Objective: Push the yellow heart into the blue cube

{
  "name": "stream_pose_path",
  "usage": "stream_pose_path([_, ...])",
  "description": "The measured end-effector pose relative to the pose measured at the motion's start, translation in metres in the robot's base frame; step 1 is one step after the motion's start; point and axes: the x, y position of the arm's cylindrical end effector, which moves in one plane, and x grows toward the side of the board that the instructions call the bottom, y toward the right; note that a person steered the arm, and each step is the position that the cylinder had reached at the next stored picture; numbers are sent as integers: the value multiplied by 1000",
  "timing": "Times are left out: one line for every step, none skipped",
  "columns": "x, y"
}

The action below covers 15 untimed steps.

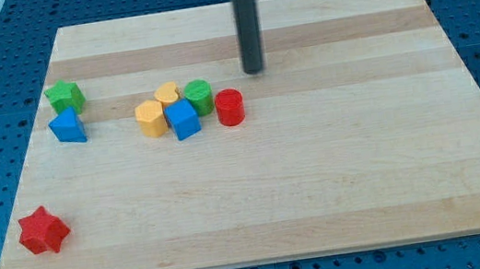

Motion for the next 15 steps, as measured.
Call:
stream_pose_path([42, -12])
stream_pose_path([44, -67])
stream_pose_path([44, -108])
stream_pose_path([32, -120])
stream_pose_path([15, -134])
stream_pose_path([9, -167])
stream_pose_path([9, -184])
stream_pose_path([-2, -188])
stream_pose_path([-9, -211])
stream_pose_path([-9, -234])
stream_pose_path([-9, -219])
stream_pose_path([-6, -219])
stream_pose_path([3, -243])
stream_pose_path([4, -280])
stream_pose_path([-2, -274])
